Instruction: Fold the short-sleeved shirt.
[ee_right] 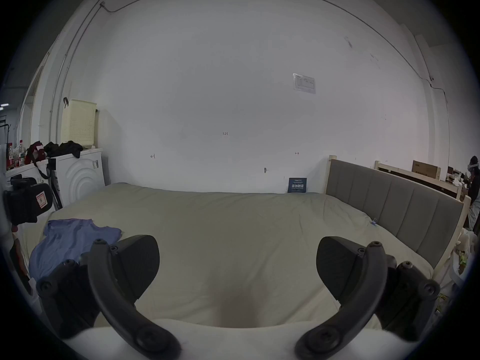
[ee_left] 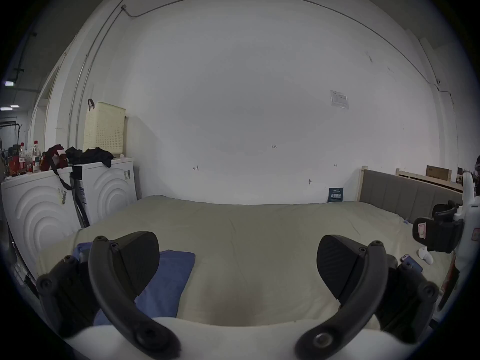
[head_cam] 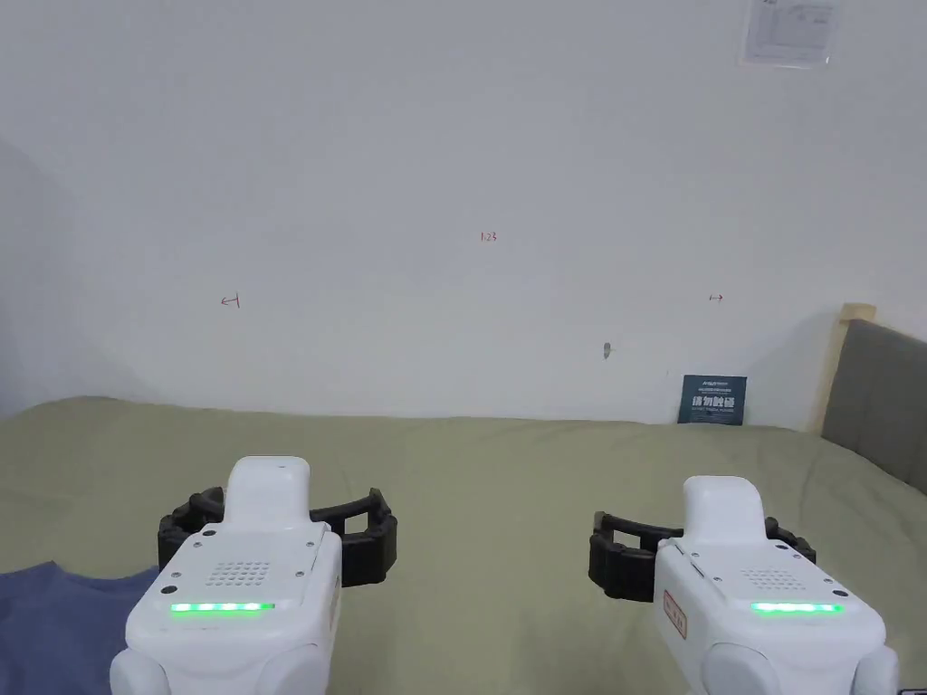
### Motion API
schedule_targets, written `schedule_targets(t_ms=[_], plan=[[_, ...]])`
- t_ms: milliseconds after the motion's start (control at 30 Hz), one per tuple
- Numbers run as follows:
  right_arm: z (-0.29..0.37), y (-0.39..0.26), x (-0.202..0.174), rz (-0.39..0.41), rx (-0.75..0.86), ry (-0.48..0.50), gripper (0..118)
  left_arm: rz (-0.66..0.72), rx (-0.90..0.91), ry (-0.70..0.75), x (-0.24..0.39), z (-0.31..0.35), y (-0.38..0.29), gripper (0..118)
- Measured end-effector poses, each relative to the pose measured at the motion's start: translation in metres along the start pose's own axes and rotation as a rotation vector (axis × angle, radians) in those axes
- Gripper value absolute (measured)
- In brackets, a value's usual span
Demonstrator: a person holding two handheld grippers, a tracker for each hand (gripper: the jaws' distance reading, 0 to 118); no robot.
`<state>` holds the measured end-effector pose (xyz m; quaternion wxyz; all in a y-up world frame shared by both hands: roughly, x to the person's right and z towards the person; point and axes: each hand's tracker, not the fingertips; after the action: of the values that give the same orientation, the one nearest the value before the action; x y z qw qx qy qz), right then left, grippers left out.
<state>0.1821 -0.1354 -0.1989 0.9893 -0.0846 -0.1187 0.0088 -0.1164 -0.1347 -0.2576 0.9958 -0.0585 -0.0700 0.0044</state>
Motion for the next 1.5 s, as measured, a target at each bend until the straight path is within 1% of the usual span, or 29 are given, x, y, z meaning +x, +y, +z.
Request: schedule_targets(t_ms=[33,67,100,133,167,200,233,267,300,367,400,500,567,633,733,767,933,1067,1200,1300,1333,1433,1500], plan=[[0.0,0.0,0.0,0.002,-0.006,0.002,117,-0.004,-0.007,0.014,0.001,-0.001,-0.001,118],[0.001,0.001,0.001,0.003,-0.022,0.009,112,-0.009,-0.02,0.013,0.001,-0.001,-0.001,118],[0.001,0.0,0.001,0.005,-0.029,0.01,95,-0.013,-0.028,0.026,0.001,-0.002,-0.001,111],[0.002,0.0,0.0,0.012,-0.029,0.001,42,-0.015,-0.02,0.013,0.002,0.001,-0.001,69],[0.001,-0.002,-0.001,0.031,-0.037,-0.029,2,-0.035,-0.011,0.023,0.004,0.004,-0.002,0],[0.001,-0.006,-0.001,0.048,-0.018,-0.073,1,-0.08,-0.052,0.066,0.006,0.002,-0.004,0],[0.002,-0.01,0.001,0.033,-0.037,-0.037,1,-0.054,-0.024,0.042,0.004,0.009,0.005,0],[0.002,-0.013,0.004,0.007,-0.056,0.0,1,-0.043,-0.028,0.025,0.004,0.014,0.0,0],[0.002,-0.014,0.005,0.003,-0.071,-0.001,1,-0.031,-0.033,0.004,0.004,0.019,-0.001,0],[0.004,-0.016,0.003,0.03,-0.059,-0.018,1,-0.028,-0.034,0.024,0.007,0.028,0.002,0],[0.005,-0.017,0.004,0.027,-0.058,-0.014,1,-0.021,-0.033,0.024,0.0,0.008,-0.011,0],[0.007,-0.014,0.001,0.008,-0.067,0.006,1,-0.004,-0.031,0.039,-0.008,0.002,-0.012,0],[0.009,-0.012,-0.007,0.018,-0.056,0.015,1,-0.011,-0.026,0.061,-0.012,0.014,-0.003,0],[0.012,-0.006,-0.019,0.019,-0.045,0.049,1,-0.018,-0.026,0.078,-0.024,0.02,0.001,0],[0.011,0.002,-0.049,0.025,-0.04,0.133,1,-0.007,-0.016,0.135,-0.051,0.035,0.006,0],[0.011,0.004,-0.063,0.028,-0.029,0.155,1,0.0,-0.008,0.157,-0.061,0.042,0.008,0],[0.012,0.007,-0.134,0.052,-0.027,0.334,1,-0.014,0.017,0.312,-0.118,0.087,0.013,0],[0.02,0.005,-0.199,0.061,-0.033,0.499,1,-0.037,0.02,0.459,-0.158,0.133,0.012,0],[0.04,0.0,-0.258,0.087,-0.033,0.669,1,-0.009,-0.007,0.566,-0.192,0.173,0.005,0],[0.052,-0.002,-0.286,0.092,-0.036,0.752,1,0.009,-0.016,0.617,-0.209,0.188,0.0,0],[0.054,-0.003,-0.291,0.095,-0.036,0.765,1,0.012,-0.019,0.619,-0.212,0.192,-0.002,0],[0.057,-0.004,-0.298,0.1,-0.035,0.774,1,0.02,-0.034,0.626,-0.217,0.193,-0.006,0],[0.056,-0.004,-0.296,0.096,-0.038,0.776,1,0.021,-0.045,0.629,-0.217,0.189,-0.01,0]])
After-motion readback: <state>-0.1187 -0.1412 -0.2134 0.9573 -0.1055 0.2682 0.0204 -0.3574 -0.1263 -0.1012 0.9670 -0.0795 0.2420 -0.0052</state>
